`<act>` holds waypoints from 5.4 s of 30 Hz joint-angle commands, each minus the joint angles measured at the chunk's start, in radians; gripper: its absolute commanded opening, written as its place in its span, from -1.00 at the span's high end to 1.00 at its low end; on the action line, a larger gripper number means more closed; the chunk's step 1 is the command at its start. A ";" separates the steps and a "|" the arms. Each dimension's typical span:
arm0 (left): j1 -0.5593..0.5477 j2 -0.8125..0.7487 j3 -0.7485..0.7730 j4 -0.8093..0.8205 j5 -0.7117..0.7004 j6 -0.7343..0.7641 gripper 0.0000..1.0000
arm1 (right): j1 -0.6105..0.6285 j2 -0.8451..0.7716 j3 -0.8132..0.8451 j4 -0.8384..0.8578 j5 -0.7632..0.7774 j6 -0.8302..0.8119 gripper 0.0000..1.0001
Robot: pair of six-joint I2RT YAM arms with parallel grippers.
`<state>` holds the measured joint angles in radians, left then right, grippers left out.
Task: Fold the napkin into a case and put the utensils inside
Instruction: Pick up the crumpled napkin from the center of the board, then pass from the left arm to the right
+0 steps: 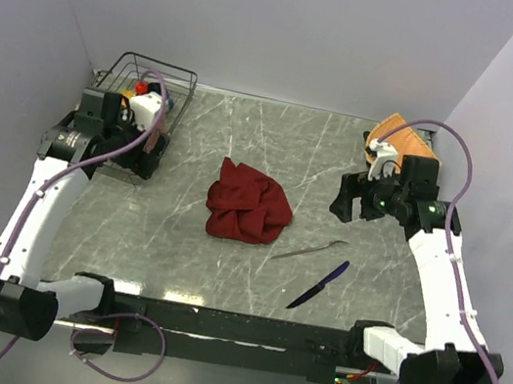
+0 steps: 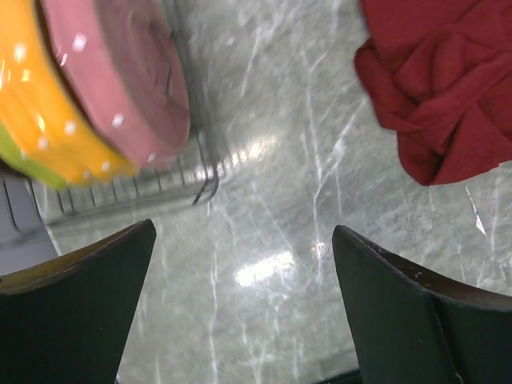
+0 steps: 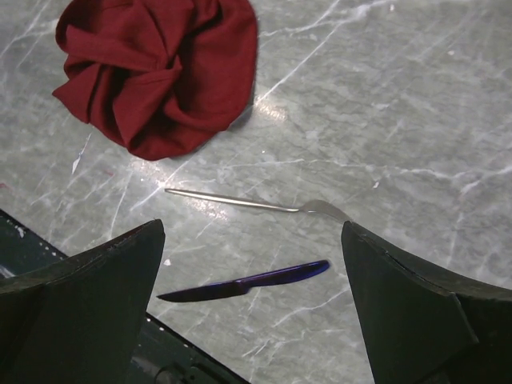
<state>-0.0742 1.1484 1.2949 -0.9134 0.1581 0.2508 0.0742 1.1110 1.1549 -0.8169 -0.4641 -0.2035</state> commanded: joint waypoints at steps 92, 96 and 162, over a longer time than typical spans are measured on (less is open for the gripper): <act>-0.289 0.433 0.702 -0.077 0.811 0.066 0.99 | 0.134 0.529 0.322 0.340 -0.340 0.268 -0.99; -0.289 0.439 0.719 -0.116 0.863 0.091 0.93 | 0.151 0.446 0.299 0.409 -0.373 0.254 -1.00; -0.130 0.260 0.224 -0.005 0.694 0.249 -0.23 | 0.501 -0.029 0.197 0.329 0.155 -0.356 1.00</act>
<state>-0.2520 1.5017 1.6409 -0.9958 1.0027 0.3225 0.6235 1.1702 1.3899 -0.4522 -0.4290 -0.6239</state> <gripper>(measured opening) 0.612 0.022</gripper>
